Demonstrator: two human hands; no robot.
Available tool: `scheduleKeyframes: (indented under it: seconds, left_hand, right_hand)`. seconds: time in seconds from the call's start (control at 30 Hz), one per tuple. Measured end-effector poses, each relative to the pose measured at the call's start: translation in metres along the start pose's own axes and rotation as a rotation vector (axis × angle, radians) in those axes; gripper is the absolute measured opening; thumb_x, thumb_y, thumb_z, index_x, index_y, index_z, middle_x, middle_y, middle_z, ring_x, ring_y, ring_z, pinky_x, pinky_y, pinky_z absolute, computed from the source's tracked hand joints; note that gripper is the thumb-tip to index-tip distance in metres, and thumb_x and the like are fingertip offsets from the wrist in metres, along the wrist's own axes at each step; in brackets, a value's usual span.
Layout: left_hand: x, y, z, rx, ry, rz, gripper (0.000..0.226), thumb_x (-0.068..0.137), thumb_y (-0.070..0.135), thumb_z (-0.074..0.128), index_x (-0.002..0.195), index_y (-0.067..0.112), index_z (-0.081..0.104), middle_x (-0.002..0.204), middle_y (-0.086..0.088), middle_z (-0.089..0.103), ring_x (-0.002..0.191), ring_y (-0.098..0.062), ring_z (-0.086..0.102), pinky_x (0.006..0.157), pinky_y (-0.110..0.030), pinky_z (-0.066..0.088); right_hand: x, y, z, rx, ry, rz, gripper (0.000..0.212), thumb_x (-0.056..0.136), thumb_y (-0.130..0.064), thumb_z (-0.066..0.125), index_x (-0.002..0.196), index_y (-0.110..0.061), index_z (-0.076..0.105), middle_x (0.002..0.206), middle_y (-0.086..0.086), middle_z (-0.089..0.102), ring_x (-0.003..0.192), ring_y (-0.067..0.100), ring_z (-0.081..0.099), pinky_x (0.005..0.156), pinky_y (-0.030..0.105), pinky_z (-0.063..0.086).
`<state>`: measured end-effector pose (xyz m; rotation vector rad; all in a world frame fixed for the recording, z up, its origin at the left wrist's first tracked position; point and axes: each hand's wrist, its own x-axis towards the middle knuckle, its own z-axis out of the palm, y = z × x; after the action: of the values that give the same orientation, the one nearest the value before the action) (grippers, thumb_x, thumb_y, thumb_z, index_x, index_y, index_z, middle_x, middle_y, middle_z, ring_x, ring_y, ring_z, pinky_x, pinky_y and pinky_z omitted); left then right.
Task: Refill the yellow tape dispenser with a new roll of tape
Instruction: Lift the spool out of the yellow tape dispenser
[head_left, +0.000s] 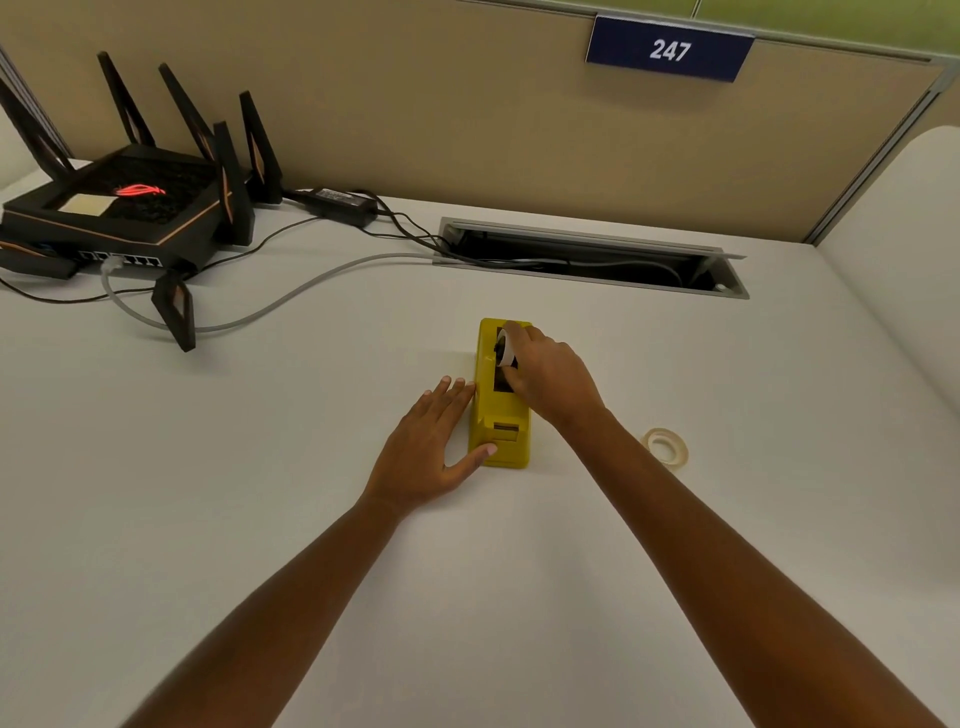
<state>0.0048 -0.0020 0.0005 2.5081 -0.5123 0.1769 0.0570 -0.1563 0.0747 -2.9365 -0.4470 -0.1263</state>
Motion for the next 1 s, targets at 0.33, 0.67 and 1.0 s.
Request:
scheduleKeyframes:
  seconds: [0.33, 0.67, 1.0]
  left_hand:
    - [-0.001, 0.001, -0.001, -0.001, -0.001, -0.019, 0.097, 0.069, 0.081, 0.011, 0.140, 0.016, 0.021, 0.151, -0.005, 0.028, 0.142, -0.018, 0.019, 0.113, -0.028, 0.013]
    - [0.000, 0.001, -0.001, -0.004, -0.012, -0.036, 0.099, 0.067, 0.083, 0.010, 0.140, 0.016, 0.022, 0.150, -0.005, 0.030, 0.141, -0.018, 0.021, 0.113, -0.028, 0.016]
    - [-0.001, 0.001, -0.001, -0.024, -0.015, -0.076, 0.103, 0.063, 0.086, 0.009, 0.140, 0.020, 0.021, 0.149, -0.004, 0.032, 0.139, -0.019, 0.027, 0.107, -0.024, 0.017]
  right_hand:
    - [-0.002, 0.004, 0.003, 0.040, 0.114, 0.003, 0.043, 0.091, -0.026, 0.052, 0.129, -0.009, 0.041, 0.130, 0.015, 0.048, 0.102, 0.030, 0.059, 0.079, 0.034, 0.053]
    - [0.005, 0.012, -0.003, 0.119, 0.126, -0.014, 0.054, 0.083, -0.036, 0.060, 0.128, -0.010, 0.044, 0.126, 0.015, 0.049, 0.106, 0.029, 0.055, 0.079, 0.034, 0.052]
    - [0.003, 0.014, -0.004, 0.365, 0.164, 0.051, 0.051, 0.084, -0.028, 0.062, 0.128, -0.011, 0.043, 0.126, 0.014, 0.056, 0.107, 0.028, 0.056, 0.087, 0.035, 0.049]
